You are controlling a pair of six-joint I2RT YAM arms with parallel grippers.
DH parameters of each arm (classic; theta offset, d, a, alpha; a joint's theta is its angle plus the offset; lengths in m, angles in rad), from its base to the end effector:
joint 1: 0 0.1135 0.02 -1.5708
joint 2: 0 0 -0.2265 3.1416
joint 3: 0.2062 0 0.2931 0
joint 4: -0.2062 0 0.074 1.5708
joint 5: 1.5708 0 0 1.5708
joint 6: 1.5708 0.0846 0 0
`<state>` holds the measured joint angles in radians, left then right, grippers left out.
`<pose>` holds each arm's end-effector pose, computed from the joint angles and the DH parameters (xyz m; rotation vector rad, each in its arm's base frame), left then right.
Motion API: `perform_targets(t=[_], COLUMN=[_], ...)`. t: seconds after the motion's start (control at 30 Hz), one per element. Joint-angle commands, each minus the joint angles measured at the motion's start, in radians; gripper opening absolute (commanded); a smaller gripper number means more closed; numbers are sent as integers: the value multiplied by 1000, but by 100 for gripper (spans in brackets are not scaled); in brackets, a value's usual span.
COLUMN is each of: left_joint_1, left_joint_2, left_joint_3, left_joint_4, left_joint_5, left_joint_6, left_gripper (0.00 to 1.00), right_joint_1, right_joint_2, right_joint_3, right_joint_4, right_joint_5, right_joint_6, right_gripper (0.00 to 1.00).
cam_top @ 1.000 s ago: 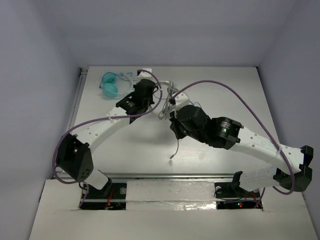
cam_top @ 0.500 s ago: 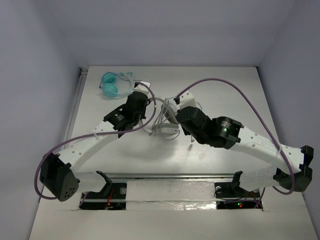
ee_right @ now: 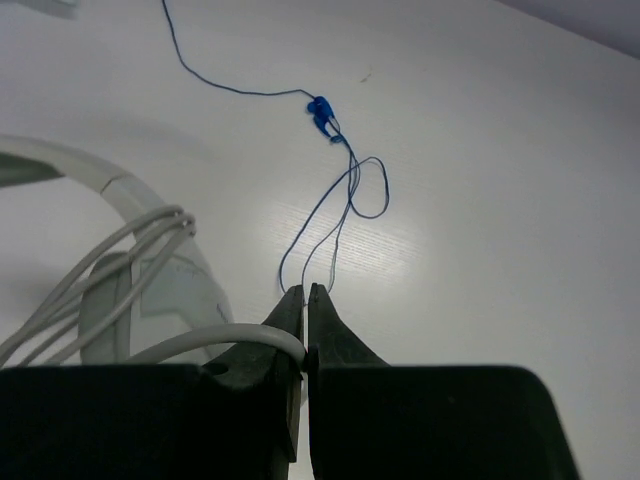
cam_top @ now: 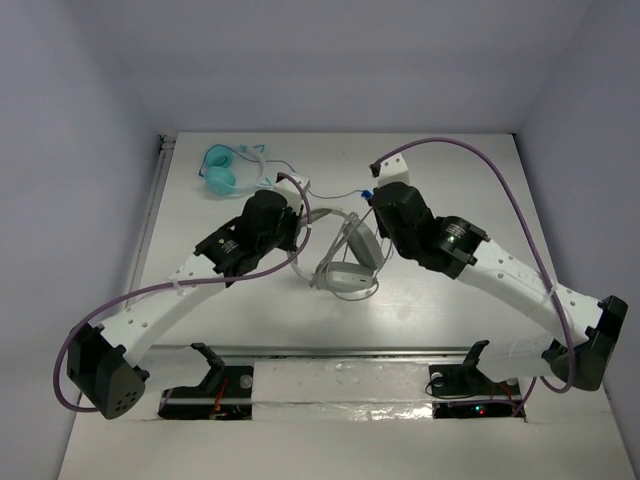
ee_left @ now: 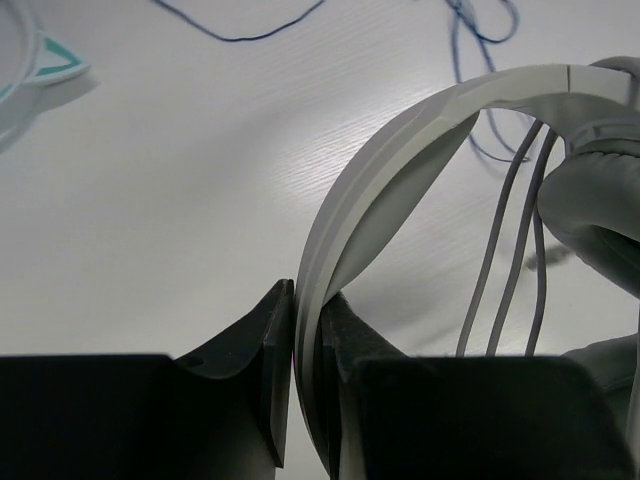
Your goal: Wrap the headphones
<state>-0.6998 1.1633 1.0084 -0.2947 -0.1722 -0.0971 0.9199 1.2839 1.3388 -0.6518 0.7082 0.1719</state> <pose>0.2883 -0.2238 0.2681 0.4965 1.9674 -0.3323 0.2579 0.2478 0.3287 -0.3617 1.9800 -0.0811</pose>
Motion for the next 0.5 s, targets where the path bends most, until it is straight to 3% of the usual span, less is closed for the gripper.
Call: perform_targets(t=[0.0,0.13,0.47], left_joint_1=[-3,-3,8], left_joint_2=[-51,-45,-60], left_joint_3=[39,90,140], left_joint_4=[34,17,45], left_joint_5=[205,278,369], left_joint_6=[16,-9,-36], left_gripper=[0,0,0], right_joint_1=[-64,-110,-211], right_joint_2=[-2,15,-60], right_joint_3=[-4,-24,-127], right_joint_4=[179,195,280], right_joint_5=[14,11,-164], right_joint_6=[-43,-28,37], right_gripper=[0,1,7])
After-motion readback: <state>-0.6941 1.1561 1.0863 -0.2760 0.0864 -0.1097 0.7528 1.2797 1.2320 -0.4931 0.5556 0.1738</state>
